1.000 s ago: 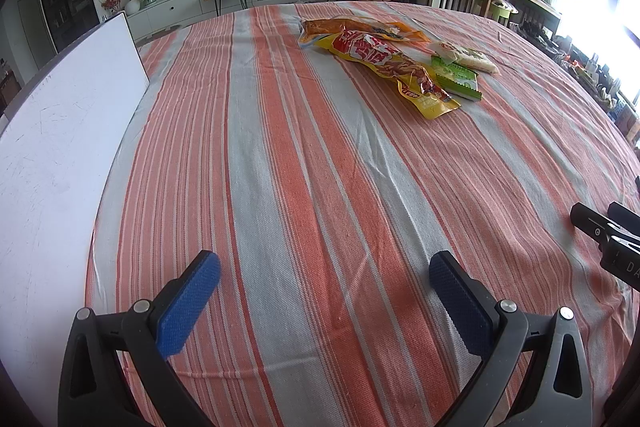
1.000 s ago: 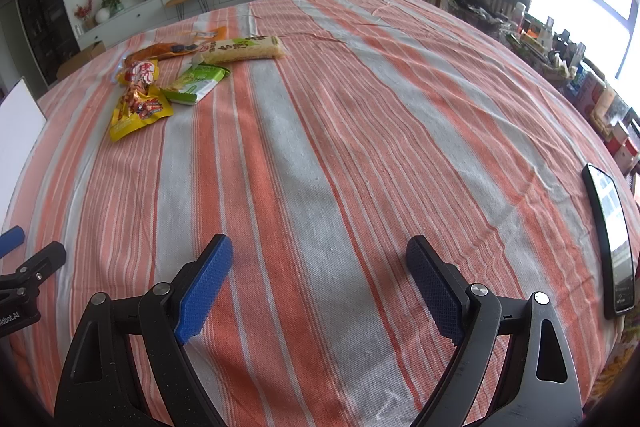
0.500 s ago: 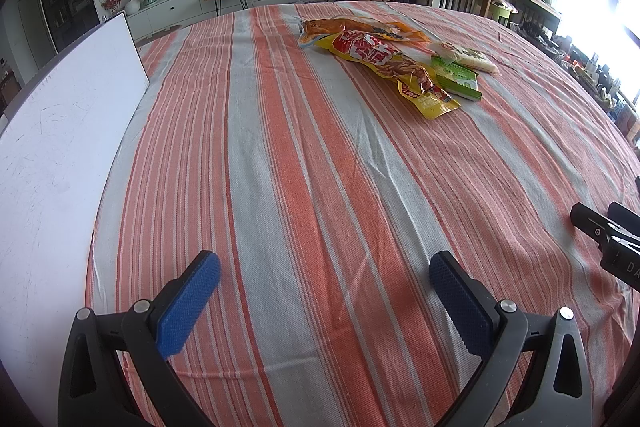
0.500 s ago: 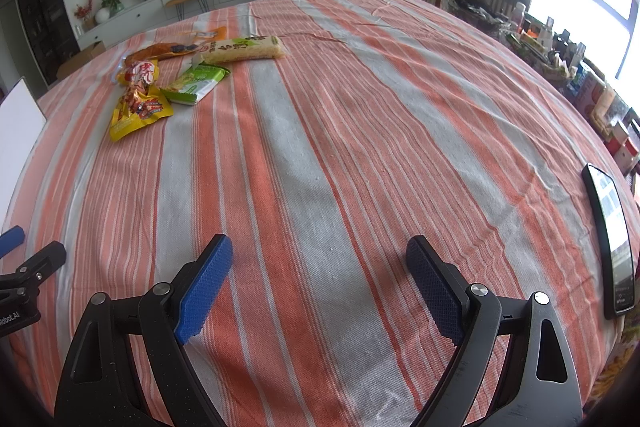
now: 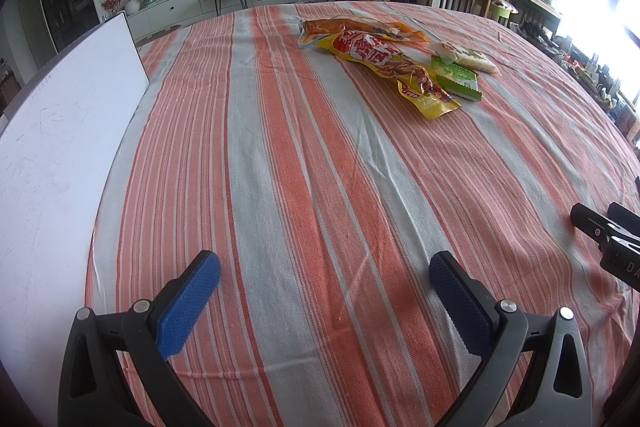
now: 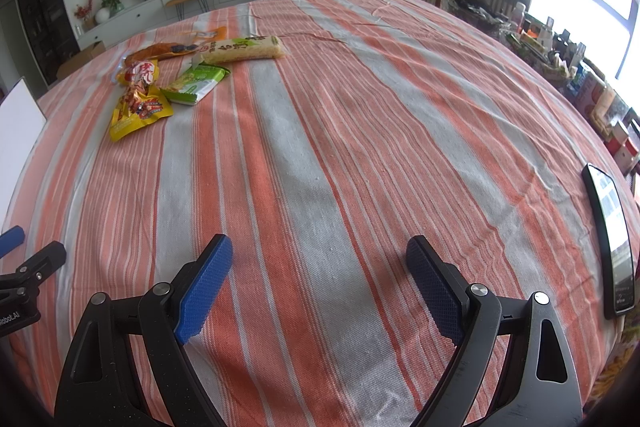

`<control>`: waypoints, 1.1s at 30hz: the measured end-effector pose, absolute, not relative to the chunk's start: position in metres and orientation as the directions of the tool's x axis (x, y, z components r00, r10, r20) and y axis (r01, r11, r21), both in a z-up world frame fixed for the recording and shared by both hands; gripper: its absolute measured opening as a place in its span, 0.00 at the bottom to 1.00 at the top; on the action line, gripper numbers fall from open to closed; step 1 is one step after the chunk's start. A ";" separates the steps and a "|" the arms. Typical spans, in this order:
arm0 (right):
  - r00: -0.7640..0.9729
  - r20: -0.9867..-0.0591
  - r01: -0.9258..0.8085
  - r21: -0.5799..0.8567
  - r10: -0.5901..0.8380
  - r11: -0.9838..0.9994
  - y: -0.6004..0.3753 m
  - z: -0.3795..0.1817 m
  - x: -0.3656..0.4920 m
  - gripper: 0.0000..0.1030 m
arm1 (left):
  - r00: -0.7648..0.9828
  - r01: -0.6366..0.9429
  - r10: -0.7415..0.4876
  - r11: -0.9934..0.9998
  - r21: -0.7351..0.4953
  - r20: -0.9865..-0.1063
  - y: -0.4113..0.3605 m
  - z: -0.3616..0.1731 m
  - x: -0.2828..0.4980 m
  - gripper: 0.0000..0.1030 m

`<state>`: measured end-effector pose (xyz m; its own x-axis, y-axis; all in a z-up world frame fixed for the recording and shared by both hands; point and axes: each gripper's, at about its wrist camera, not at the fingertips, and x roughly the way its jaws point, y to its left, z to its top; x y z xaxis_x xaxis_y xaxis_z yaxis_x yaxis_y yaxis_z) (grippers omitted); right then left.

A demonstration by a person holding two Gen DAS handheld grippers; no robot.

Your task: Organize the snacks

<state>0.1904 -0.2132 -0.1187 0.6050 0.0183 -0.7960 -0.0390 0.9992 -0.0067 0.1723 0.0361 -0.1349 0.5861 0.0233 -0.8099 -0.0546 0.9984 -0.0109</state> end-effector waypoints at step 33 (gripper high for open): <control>0.601 -0.799 -0.044 0.003 0.029 0.999 -0.213 -0.120 0.192 0.92 | 0.499 -0.227 0.001 0.965 -0.130 -0.867 0.017 -0.111 0.362 0.93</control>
